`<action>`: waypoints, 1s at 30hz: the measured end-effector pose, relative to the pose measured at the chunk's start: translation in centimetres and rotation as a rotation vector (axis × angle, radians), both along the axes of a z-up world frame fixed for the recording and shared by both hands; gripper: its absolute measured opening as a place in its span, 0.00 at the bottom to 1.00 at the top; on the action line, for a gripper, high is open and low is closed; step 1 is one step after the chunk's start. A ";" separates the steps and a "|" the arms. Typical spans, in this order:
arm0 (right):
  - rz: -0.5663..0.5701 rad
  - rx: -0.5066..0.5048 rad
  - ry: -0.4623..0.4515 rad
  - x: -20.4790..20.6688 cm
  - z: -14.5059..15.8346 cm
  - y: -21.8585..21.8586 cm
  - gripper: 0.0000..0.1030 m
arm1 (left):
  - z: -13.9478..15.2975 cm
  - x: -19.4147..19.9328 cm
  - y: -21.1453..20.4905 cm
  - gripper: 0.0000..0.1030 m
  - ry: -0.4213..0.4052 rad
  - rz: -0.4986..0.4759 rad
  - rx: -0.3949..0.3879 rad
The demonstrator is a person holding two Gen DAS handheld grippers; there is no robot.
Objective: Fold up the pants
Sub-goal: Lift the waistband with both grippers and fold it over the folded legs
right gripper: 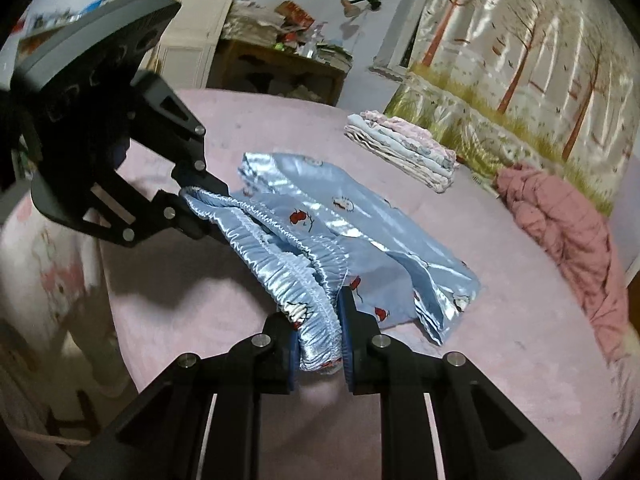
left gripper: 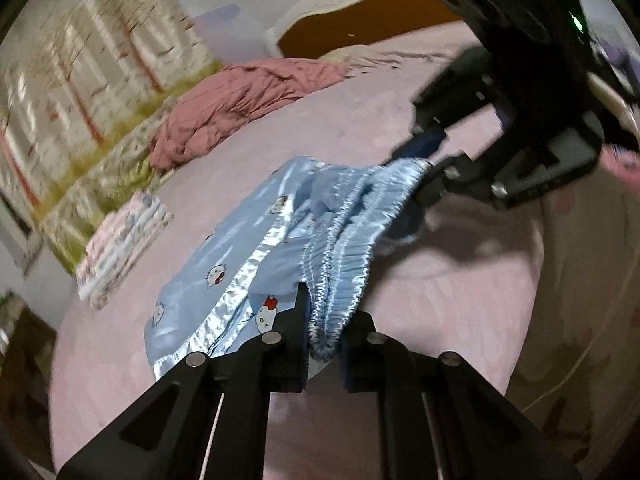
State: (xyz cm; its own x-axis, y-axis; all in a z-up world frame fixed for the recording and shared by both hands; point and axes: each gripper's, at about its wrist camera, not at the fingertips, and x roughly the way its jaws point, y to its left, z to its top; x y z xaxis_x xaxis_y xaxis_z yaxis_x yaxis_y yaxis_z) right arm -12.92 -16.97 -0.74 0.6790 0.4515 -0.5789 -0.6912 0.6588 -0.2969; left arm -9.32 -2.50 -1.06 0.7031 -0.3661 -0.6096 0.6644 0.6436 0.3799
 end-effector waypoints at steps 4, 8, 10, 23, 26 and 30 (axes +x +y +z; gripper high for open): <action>0.006 0.069 0.070 1.7 1.0 -0.8 0.16 | 1.5 1.3 0.5 0.09 0.038 0.031 -0.075; 0.020 0.149 0.166 3.8 1.9 -1.8 0.16 | 2.8 2.6 0.8 0.09 0.059 0.049 -0.126; 0.024 0.191 0.216 5.1 2.4 -2.2 0.16 | 3.3 3.6 1.0 0.09 0.086 0.058 -0.157; 0.071 0.314 0.504 13.8 2.1 -2.6 0.16 | 3.5 9.3 3.2 0.09 0.222 0.101 -0.284; 0.073 0.330 0.543 15.1 1.6 -2.4 0.16 | 3.3 10.7 3.6 0.09 0.253 0.109 -0.294; 0.067 0.346 0.624 17.4 0.7 -2.1 0.16 | 2.9 12.0 3.7 0.09 0.275 0.119 -0.280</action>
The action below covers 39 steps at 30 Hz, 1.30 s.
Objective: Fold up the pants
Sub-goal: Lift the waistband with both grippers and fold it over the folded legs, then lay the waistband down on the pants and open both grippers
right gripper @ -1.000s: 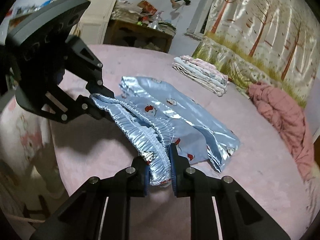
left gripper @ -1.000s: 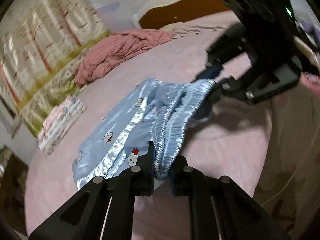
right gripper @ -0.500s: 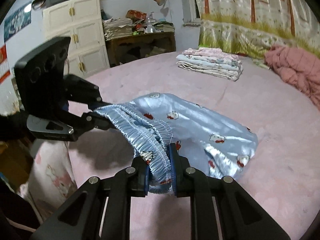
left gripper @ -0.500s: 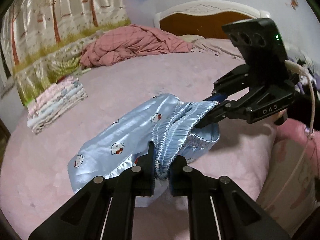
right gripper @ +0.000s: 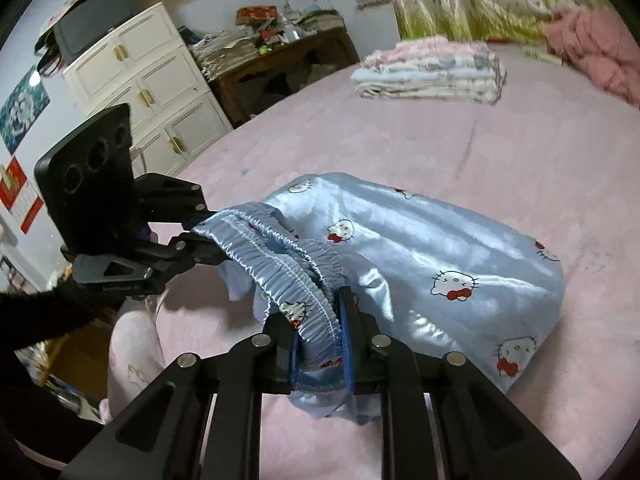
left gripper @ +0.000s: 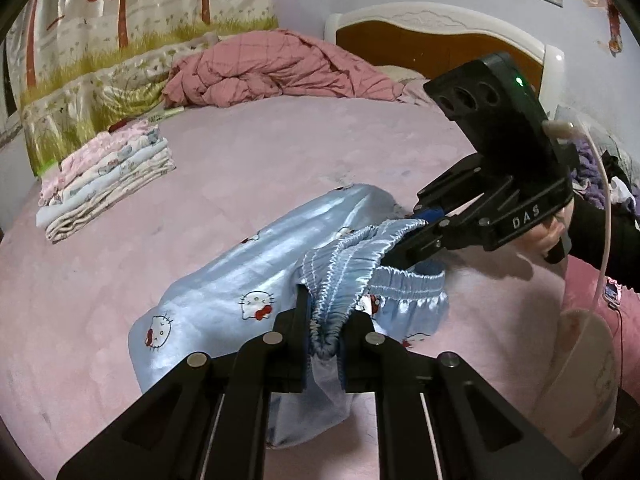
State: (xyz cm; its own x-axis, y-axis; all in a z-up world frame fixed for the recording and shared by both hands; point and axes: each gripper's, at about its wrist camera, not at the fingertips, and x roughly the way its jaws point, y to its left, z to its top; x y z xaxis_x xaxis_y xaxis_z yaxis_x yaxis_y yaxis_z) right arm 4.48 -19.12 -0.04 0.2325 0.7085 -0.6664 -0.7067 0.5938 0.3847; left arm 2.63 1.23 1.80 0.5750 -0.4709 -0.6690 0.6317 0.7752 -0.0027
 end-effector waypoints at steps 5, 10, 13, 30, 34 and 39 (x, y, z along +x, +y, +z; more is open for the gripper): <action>-0.004 0.040 0.110 3.2 -0.3 -0.1 0.16 | -0.2 1.9 1.3 0.09 0.057 0.046 -0.058; 0.019 0.025 0.127 5.3 0.5 0.7 0.16 | 0.2 3.9 2.1 0.09 0.066 0.088 -0.094; -0.001 0.001 0.121 6.7 0.8 1.3 0.16 | -0.2 5.9 2.4 0.09 0.097 0.124 -0.094; -0.064 0.167 0.175 7.4 -2.2 -2.4 0.61 | -3.9 10.3 7.2 0.44 0.329 0.255 -0.245; -0.025 0.091 0.128 6.6 -2.5 -0.8 0.52 | -3.0 7.7 7.3 0.52 0.285 0.212 -0.193; -0.084 0.105 0.094 6.6 -2.4 -0.3 0.04 | -3.8 6.0 6.6 0.30 0.282 0.182 -0.103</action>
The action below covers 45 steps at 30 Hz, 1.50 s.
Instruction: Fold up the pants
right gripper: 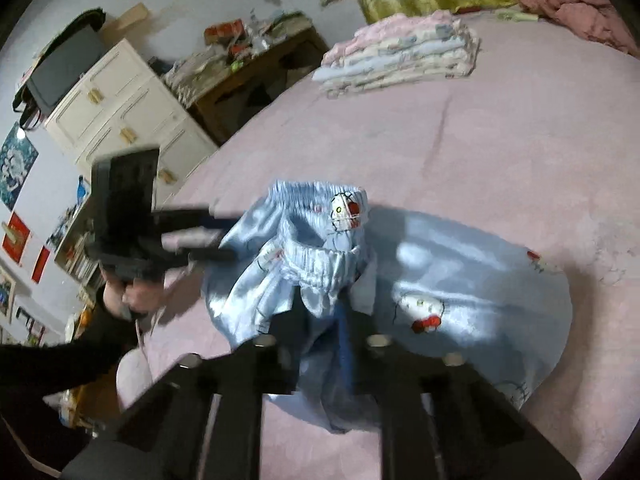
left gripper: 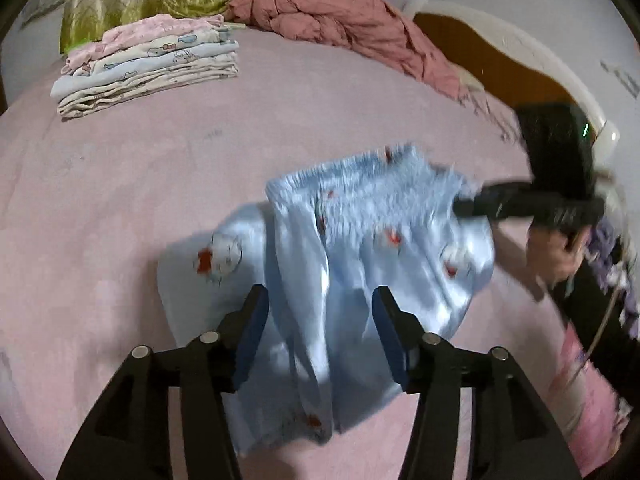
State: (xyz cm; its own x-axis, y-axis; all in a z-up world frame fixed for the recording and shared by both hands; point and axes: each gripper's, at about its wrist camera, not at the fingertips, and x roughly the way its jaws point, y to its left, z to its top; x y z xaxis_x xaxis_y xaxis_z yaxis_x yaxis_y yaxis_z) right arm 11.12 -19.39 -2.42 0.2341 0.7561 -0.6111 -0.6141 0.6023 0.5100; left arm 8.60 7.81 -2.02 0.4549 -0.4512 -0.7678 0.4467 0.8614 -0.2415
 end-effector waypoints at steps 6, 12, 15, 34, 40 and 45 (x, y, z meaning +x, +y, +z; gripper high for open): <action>-0.109 0.134 -0.037 0.2 1.5 -0.8 0.04 | 0.5 -1.2 0.4 0.01 -0.096 0.027 -0.017; -0.298 -0.080 -0.050 1.9 -1.2 0.3 0.04 | 0.1 -0.8 1.8 0.01 -0.106 0.117 -0.006; -0.310 -0.024 -0.013 1.8 -1.8 -0.9 0.06 | -0.4 -1.0 2.0 0.01 -0.087 0.114 -0.009; -0.523 -0.171 -0.331 -9.8 1.0 -5.0 0.30 | -1.8 -5.4 0.8 0.22 -0.225 0.163 0.112; -0.535 -0.195 -0.358 -10.3 0.6 -4.9 0.30 | -1.5 -6.8 0.0 0.00 -0.315 0.145 0.140; -0.514 -0.213 -0.379 -11.0 0.5 -4.6 0.30 | -1.1 -7.2 0.2 0.00 -0.352 0.151 0.136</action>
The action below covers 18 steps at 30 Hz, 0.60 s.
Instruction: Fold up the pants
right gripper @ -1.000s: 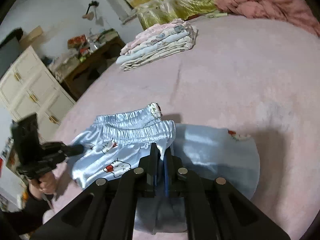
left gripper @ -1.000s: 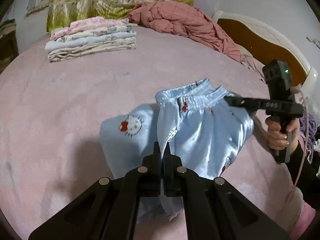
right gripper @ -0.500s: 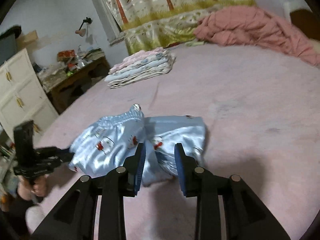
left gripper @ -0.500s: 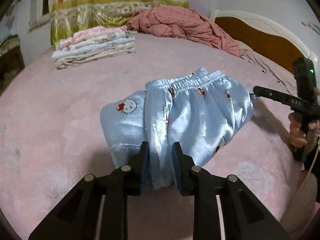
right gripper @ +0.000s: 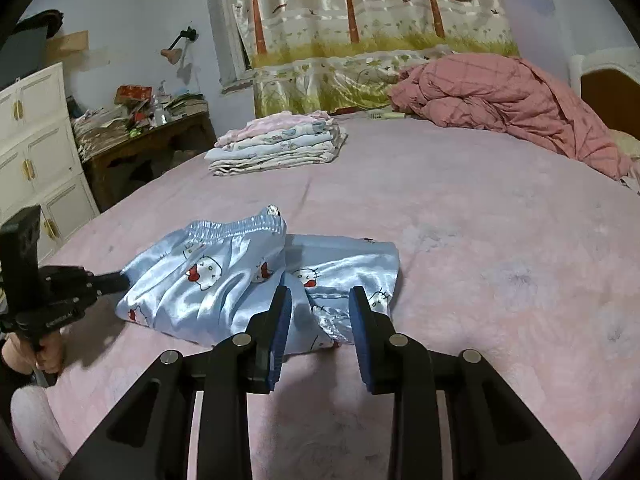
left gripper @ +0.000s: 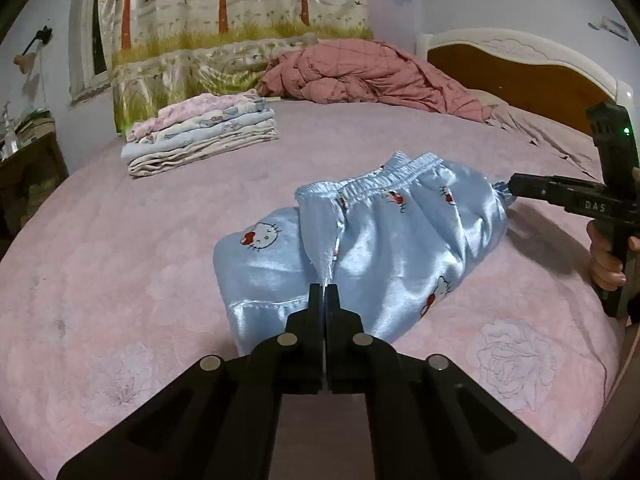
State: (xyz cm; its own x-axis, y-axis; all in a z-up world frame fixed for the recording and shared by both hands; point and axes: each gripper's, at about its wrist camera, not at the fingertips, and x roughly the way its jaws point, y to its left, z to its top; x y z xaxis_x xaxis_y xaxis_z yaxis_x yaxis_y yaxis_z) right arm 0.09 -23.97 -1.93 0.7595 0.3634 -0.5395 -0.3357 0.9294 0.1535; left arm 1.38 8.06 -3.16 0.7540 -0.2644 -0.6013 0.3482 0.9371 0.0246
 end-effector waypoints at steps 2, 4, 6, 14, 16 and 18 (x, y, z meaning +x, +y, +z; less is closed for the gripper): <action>0.003 0.002 0.001 0.0 -0.1 0.0 0.30 | -0.1 0.3 0.2 0.00 0.010 0.008 -0.008; -0.005 -0.004 0.008 0.2 -0.2 0.3 0.30 | -0.3 0.6 0.3 0.00 0.020 0.015 -0.010; -0.014 -0.019 0.018 0.3 -0.5 0.6 0.30 | -0.4 0.7 0.1 0.00 0.024 0.017 0.001; -0.013 -0.069 -0.007 -0.2 -0.4 1.6 0.34 | -0.6 0.4 -0.4 0.00 0.002 0.023 0.039; -0.017 -0.067 -0.009 -0.3 -0.3 1.6 0.34 | -0.6 0.4 -0.3 0.00 0.004 0.031 0.037; -0.017 -0.057 -0.011 -0.3 -0.3 1.6 0.34 | -0.6 0.5 -0.2 0.00 0.006 0.038 0.033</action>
State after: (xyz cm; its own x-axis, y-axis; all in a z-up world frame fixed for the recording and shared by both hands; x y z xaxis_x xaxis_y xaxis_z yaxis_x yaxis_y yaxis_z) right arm -0.26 -22.32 -2.26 0.7712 0.3196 -0.5505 -0.3212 0.9420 0.0968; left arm 1.88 7.86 -3.80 0.7595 -0.2153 -0.6139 0.3126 0.9483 0.0542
